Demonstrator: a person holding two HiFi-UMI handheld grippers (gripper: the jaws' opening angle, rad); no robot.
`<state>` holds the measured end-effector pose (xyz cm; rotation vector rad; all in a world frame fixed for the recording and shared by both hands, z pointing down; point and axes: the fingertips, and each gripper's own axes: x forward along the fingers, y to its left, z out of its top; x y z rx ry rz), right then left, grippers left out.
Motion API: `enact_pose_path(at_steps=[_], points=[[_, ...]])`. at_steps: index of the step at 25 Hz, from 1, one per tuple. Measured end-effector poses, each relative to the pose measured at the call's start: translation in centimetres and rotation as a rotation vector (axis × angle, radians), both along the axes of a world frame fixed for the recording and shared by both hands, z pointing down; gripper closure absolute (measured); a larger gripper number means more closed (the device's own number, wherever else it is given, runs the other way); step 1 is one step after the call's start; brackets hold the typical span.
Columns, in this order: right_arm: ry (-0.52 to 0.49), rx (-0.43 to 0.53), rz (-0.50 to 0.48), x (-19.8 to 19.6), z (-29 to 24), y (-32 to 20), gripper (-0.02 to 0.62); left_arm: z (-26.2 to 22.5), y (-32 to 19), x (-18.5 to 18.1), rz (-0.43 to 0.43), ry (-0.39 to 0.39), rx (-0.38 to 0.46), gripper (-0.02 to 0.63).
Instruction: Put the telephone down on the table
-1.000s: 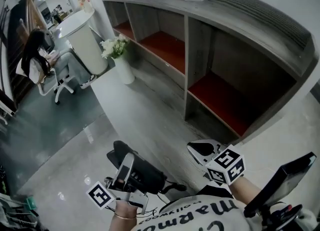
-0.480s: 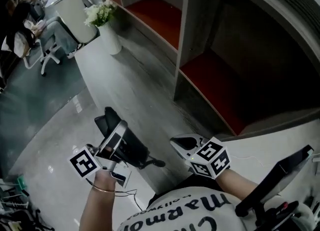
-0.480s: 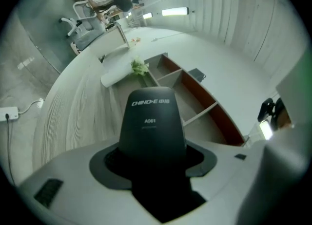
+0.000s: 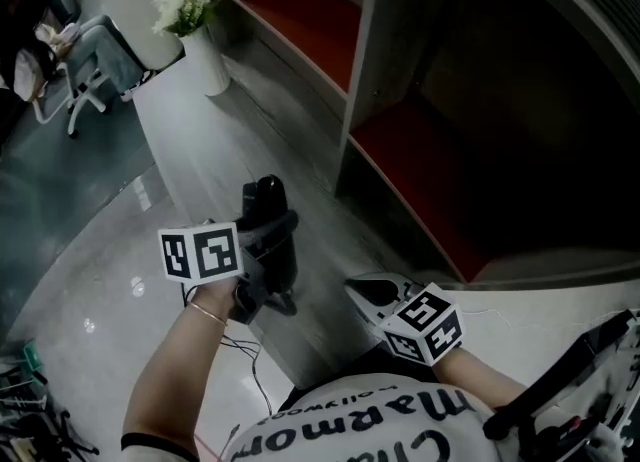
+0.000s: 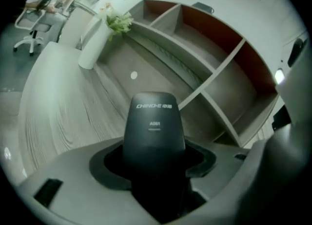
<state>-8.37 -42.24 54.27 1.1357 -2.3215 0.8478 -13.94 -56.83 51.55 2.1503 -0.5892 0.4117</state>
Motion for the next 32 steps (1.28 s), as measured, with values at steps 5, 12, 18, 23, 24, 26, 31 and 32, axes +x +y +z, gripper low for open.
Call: enact_pose_path(at_steps=[5, 12, 18, 23, 24, 26, 31, 32], points=[[-0.003, -0.009, 0.007, 0.2, -0.2, 0.9, 0.583, 3.5, -1.1, 2.5, 0.110, -0.182, 0.035, 0.330], [-0.007, -0.023, 0.055, 0.7, 0.3, 2.5, 0.583, 8.1, -3.0, 4.0, 0.300, -0.482, 0.146, 0.330], [-0.015, -0.034, 0.111, 1.4, 0.7, 3.7, 0.583, 11.0, -3.3, 4.3, 0.465, -0.644, 0.199, 0.330], [-0.015, -0.043, 0.167, 2.3, 1.3, 4.4, 0.583, 12.5, -3.5, 5.1, 0.505, -0.669, 0.201, 0.330], [-0.017, -0.043, 0.174, 2.2, 1.3, 4.4, 0.583, 12.7, -3.6, 5.3, 0.516, -0.670, 0.203, 0.330], [-0.024, -0.043, 0.188, 1.9, 1.2, 4.5, 0.583, 13.1, -3.8, 5.3, 0.543, -0.684, 0.211, 0.330], [-0.018, -0.053, 0.229, 2.0, 1.3, 5.3, 0.583, 13.5, -4.0, 5.3, 0.593, -0.719, 0.224, 0.330], [-0.017, -0.053, 0.238, 2.0, 1.3, 5.4, 0.584, 13.5, -4.0, 5.2, 0.597, -0.720, 0.223, 0.330]])
